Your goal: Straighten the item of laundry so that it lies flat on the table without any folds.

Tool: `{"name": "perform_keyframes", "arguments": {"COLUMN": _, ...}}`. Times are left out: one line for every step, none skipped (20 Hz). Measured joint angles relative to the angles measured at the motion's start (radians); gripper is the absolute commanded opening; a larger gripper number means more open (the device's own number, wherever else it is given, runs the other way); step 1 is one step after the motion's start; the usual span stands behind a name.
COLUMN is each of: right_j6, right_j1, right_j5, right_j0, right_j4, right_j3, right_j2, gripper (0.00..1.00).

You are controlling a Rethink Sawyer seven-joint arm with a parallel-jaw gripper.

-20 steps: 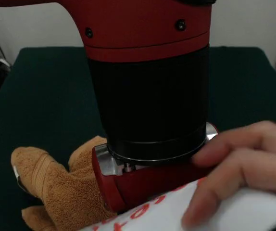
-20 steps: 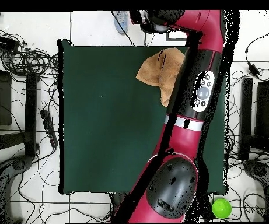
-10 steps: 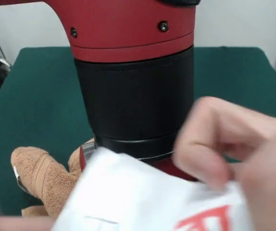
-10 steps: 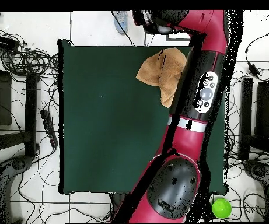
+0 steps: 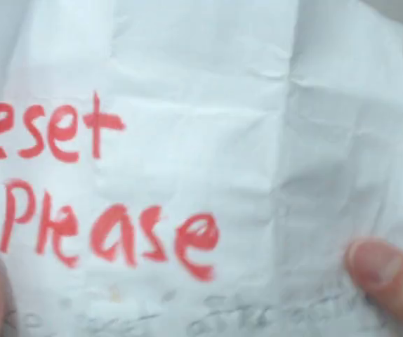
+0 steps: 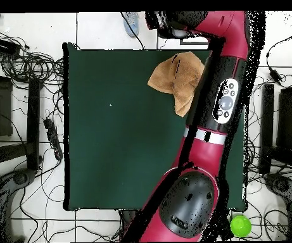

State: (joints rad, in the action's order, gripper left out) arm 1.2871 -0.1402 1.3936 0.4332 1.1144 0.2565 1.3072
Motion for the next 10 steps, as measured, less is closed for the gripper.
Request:
{"name": "perform_keyframes", "arguments": {"right_j6": 0.000, "right_j1": 0.000, "right_j5": 0.000, "right_j0": 0.000, "right_j4": -0.006, "right_j3": 0.000, "right_j2": -0.006, "gripper": 1.00}}
{"name": "perform_keyframes", "arguments": {"right_j6": 0.000, "right_j1": 0.000, "right_j5": 0.000, "right_j0": 0.000, "right_j4": -0.008, "right_j3": 0.000, "right_j2": -0.008, "gripper": 1.00}}
{"name": "perform_keyframes", "arguments": {"right_j6": 0.000, "right_j1": 0.000, "right_j5": 0.000, "right_j0": 0.000, "right_j4": -0.009, "right_j3": 0.000, "right_j2": -0.011, "gripper": 1.00}}
{"name": "perform_keyframes", "arguments": {"right_j6": 0.000, "right_j1": 0.000, "right_j5": 0.000, "right_j0": 0.000, "right_j4": -0.013, "right_j3": 0.000, "right_j2": -0.015, "gripper": 1.00}}
{"name": "perform_keyframes", "arguments": {"right_j6": 0.000, "right_j1": 0.000, "right_j5": 0.000, "right_j0": 0.000, "right_j4": -0.018, "right_j3": 0.001, "right_j2": -0.021, "gripper": 1.00}}
{"name": "perform_keyframes", "arguments": {"right_j6": 0.000, "right_j1": 0.000, "right_j5": 0.000, "right_j0": 0.000, "right_j4": -0.022, "right_j3": 0.002, "right_j2": -0.028, "gripper": 1.00}}
{"name": "perform_keyframes", "arguments": {"right_j6": 0.000, "right_j1": 0.000, "right_j5": 0.000, "right_j0": 0.000, "right_j4": -0.025, "right_j3": 0.002, "right_j2": -0.032, "gripper": 1.00}}
{"name": "perform_keyframes", "arguments": {"right_j6": 0.000, "right_j1": 0.000, "right_j5": 0.000, "right_j0": 0.000, "right_j4": -0.029, "right_j3": 0.003, "right_j2": -0.036, "gripper": 1.00}}
{"name": "perform_keyframes", "arguments": {"right_j6": 0.000, "right_j1": 0.000, "right_j5": 0.000, "right_j0": 0.000, "right_j4": -0.033, "right_j3": 0.003, "right_j2": -0.039, "gripper": 1.00}}
{"name": "perform_keyframes", "arguments": {"right_j6": 0.000, "right_j1": -0.001, "right_j5": 0.000, "right_j0": 0.000, "right_j4": -0.036, "right_j3": 0.003, "right_j2": -0.042, "gripper": 1.00}}
